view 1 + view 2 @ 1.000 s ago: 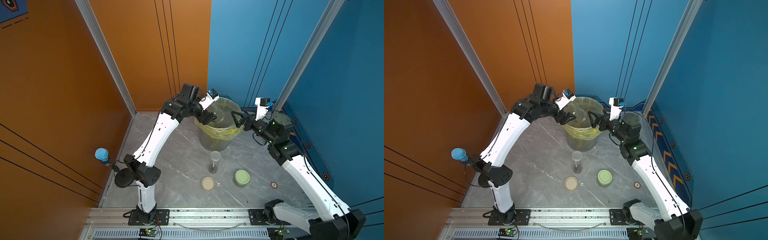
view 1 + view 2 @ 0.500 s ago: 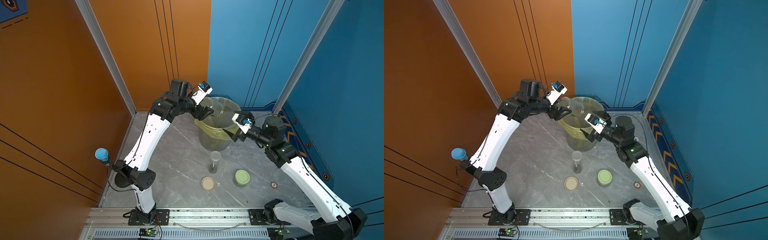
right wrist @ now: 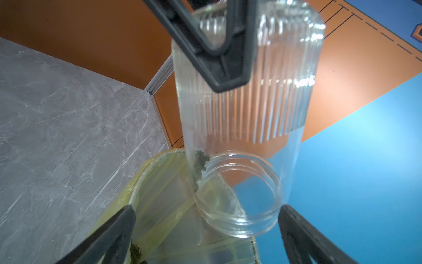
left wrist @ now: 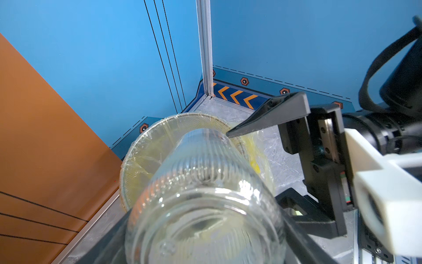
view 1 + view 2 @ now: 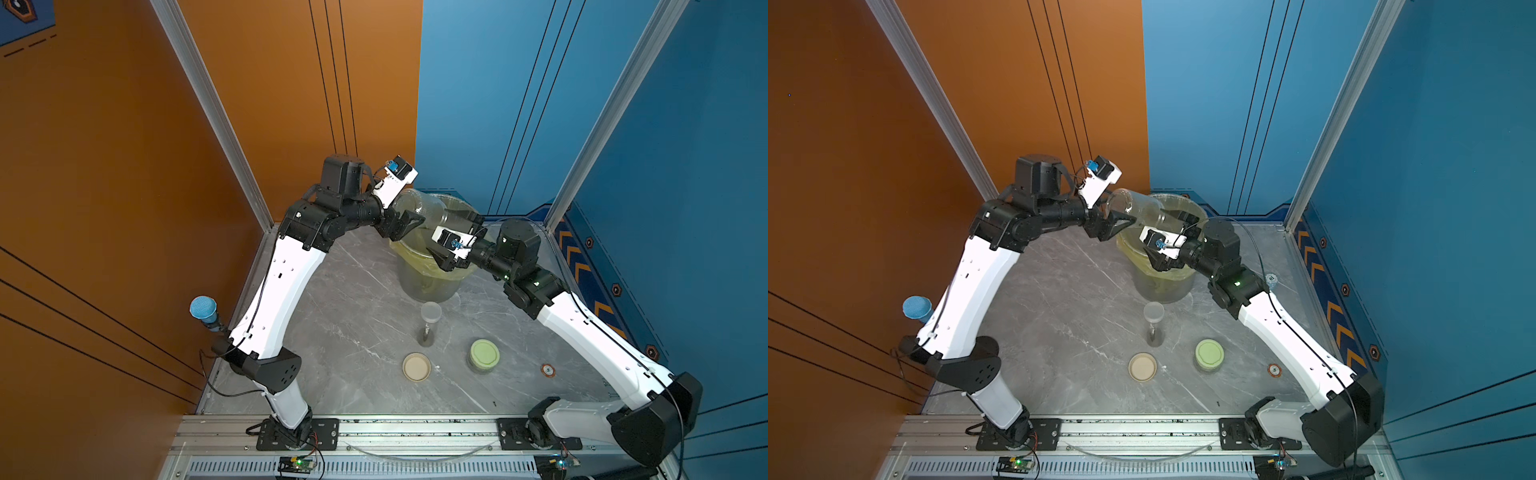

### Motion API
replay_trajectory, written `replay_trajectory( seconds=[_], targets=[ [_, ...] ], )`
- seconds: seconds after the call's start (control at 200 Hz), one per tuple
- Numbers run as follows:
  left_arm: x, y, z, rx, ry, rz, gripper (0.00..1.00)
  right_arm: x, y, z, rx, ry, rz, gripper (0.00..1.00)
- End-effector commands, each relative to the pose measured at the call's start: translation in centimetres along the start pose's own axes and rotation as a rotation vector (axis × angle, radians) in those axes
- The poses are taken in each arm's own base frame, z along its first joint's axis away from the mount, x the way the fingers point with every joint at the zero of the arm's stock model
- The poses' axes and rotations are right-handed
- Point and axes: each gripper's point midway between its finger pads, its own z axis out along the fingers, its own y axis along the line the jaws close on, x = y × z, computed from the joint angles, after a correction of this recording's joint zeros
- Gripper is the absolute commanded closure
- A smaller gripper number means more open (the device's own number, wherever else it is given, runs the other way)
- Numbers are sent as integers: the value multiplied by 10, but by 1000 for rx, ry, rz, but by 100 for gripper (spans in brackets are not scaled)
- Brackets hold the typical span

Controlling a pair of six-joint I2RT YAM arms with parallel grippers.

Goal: Empty moldy tea leaves from jars
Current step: Pour the moldy tea leaves from the jar into the trash bin.

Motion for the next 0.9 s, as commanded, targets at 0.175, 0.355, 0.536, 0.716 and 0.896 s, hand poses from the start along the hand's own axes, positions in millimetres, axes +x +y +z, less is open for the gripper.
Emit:
replay_trajectory(
  seconds=[0.175,0.355,0.536,0.716,0.896],
  targets=[
    [-32,-18,-16,55,-119,34,60,-25,-33,15,72,-85,-28,0],
    [-35,-20,-18,62,-130,32,60,-26,-34,23,70,-107,0,0],
    [-41,-24,-23,74,-150,31,60,-24,-37,27,68,-115,19,2],
    [-40,-25,-24,76,-151,29,60,-22,-43,26,81,-127,45,11],
    [-39,-24,-22,78,-148,24,60,-25,-44,23,82,-141,53,24]
  ],
)
